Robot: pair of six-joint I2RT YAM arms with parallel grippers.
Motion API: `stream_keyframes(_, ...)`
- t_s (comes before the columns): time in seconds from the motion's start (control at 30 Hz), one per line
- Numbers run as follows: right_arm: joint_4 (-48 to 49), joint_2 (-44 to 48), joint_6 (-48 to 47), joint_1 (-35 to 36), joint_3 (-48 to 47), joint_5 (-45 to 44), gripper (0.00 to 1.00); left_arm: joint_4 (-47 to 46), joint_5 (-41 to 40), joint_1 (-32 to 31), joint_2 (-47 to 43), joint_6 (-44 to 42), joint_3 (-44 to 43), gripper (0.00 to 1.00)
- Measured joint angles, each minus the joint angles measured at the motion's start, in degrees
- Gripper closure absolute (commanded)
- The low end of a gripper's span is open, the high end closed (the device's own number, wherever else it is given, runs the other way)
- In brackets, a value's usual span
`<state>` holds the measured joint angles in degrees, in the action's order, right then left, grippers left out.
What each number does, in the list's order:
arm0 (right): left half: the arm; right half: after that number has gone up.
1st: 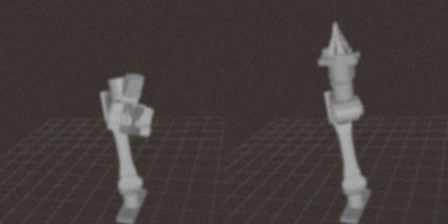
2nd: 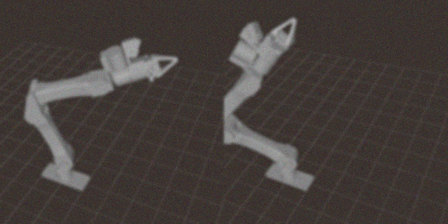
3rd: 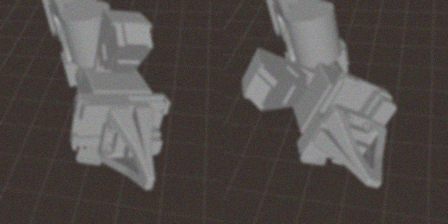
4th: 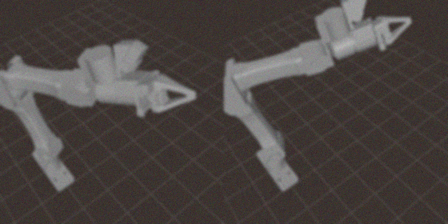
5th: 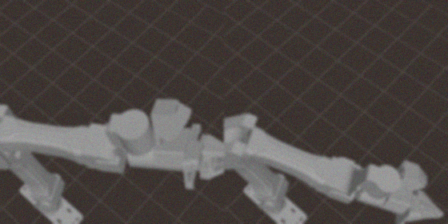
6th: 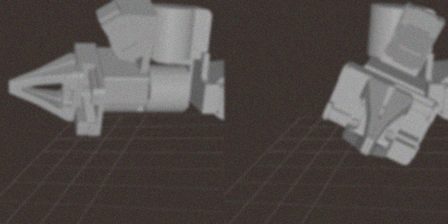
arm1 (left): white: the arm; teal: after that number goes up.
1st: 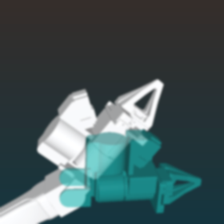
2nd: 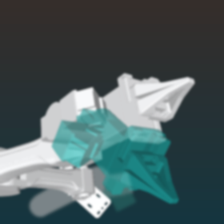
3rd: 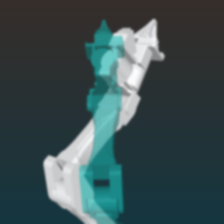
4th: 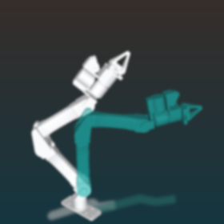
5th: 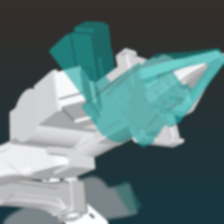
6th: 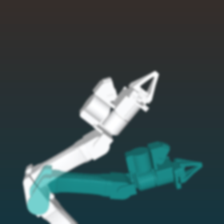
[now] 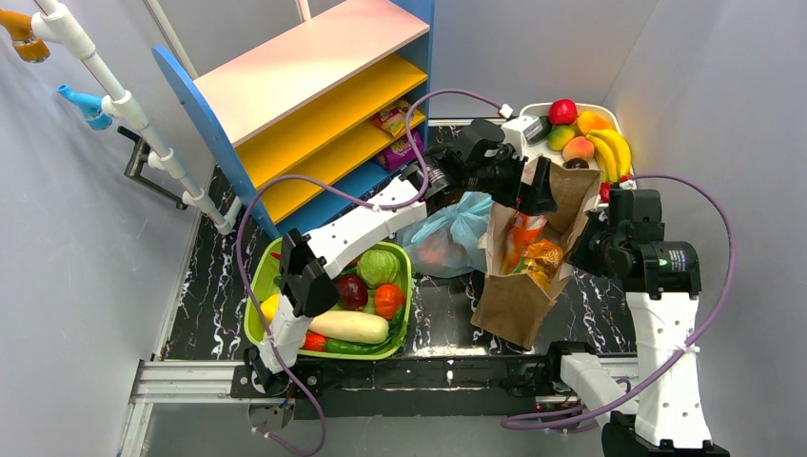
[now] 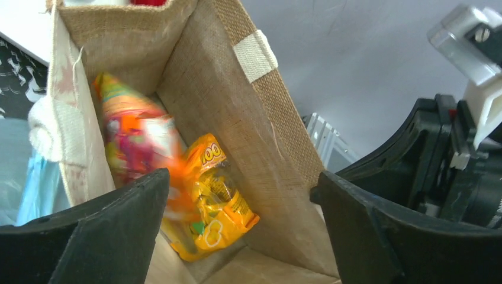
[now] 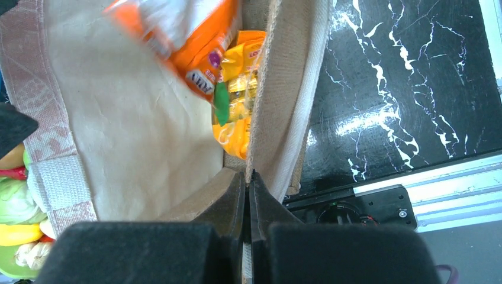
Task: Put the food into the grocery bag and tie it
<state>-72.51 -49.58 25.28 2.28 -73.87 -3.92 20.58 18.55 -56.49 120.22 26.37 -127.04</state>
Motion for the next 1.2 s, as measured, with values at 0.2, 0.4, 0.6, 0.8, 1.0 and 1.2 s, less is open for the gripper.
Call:
stream_keyframes(0.2, 0.6, 0.0, -0.1, 0.0, 0.5, 0.0, 0.99, 2.1, -1.9, 0.0, 0.0, -2.0, -1.4, 0.02)
stream_keyframes(0.4, 0.7, -0.5, -0.2, 0.0, 0.6, 0.0, 0.99, 5.4, -6.6, 0.0, -0.1, -7.2, -3.4, 0.02)
stream_keyframes(0.6, 0.9, -0.7, -0.2, 0.0, 0.6, -0.9, 0.99, 10.9, -14.6, 0.0, -1.7, -16.5, -3.4, 0.02)
stream_keyframes(0.8, 0.0, -0.6, -0.2, 0.1, 0.7, -5.2, 0.99, 14.6, -26.3, 0.0, -9.2, -22.9, 2.5, 0.02)
stream_keyframes(1.0, -1.3, -0.4, -0.1, 0.1, 0.7, -9.5, 0.99, 14.2, -33.0, 0.0, -19.3, -27.1, 15.1, 0.02)
stream_keyframes(1.2, -1.5, 0.0, 0.0, 0.1, 1.0, -10.1, 0.99, 12.3, -32.6, 0.9, -21.4, -30.7, 23.1, 0.02)
